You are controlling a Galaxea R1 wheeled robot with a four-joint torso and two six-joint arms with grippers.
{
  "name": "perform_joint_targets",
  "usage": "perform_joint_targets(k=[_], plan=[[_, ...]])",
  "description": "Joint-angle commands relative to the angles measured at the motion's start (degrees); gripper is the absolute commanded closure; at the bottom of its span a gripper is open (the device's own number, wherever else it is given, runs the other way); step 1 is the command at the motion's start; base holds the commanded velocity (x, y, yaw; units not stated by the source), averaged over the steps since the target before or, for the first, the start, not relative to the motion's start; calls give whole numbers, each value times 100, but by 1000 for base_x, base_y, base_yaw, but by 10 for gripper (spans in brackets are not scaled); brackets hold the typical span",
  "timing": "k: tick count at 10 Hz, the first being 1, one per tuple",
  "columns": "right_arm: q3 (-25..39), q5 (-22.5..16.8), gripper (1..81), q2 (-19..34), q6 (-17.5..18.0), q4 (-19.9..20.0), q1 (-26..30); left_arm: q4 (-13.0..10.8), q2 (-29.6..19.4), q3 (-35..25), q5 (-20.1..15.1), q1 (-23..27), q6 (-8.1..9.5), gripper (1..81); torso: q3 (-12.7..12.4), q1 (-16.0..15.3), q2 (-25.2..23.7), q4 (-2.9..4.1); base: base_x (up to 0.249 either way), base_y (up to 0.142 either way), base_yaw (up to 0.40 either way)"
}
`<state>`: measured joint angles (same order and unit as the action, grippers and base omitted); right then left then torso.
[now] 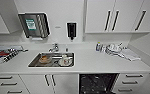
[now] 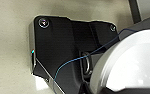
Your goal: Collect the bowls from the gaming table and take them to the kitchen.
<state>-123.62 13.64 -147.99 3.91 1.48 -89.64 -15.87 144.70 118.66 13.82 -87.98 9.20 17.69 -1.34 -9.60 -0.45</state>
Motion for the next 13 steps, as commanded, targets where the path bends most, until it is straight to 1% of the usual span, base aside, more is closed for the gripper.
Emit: perform_joint_targets(k=[1,2,3,4,6,8,9,10,12,13], plan=[[103,-292,811,179,4,-60,178,5,-1064,-1265,-90,461,46,811,529,0,0,0,0,0,0],[112,-292,811,180,4,-51,178,14,-1196,-1405,-90,539,55,811,594,2,0,0,0,0,0],[112,-292,811,180,4,-51,178,23,-1319,-1546,-116,619,55,811,737,5,0,0,0,0,0],[112,-292,811,180,4,-51,178,14,-1444,-1706,-134,733,99,811,934,2,0,0,0,0,0],[120,-292,811,180,4,-60,178,5,-1716,-2137,-143,961,108,811,1336,0,5,0,0,0,0],[112,-292,811,180,4,-51,187,5,-2154,-2846,-135,1224,108,811,1735,-2,6,0,0,0,0],[103,-292,811,180,4,-51,187,23,-2261,-3041,-143,1410,108,811,1403,-5,9,0,0,0,0],[103,-292,811,180,4,-51,187,128,-2305,-3121,-213,1655,108,811,1565,-7,9,0,0,0,0],[120,-292,811,180,4,-60,178,286,-2463,-3437,-504,2200,108,811,1656,-7,11,0,0,0,0],[120,-292,811,180,4,-60,178,392,-2577,-3569,-688,2456,108,811,1652,-9,13,0,0,0,0]])
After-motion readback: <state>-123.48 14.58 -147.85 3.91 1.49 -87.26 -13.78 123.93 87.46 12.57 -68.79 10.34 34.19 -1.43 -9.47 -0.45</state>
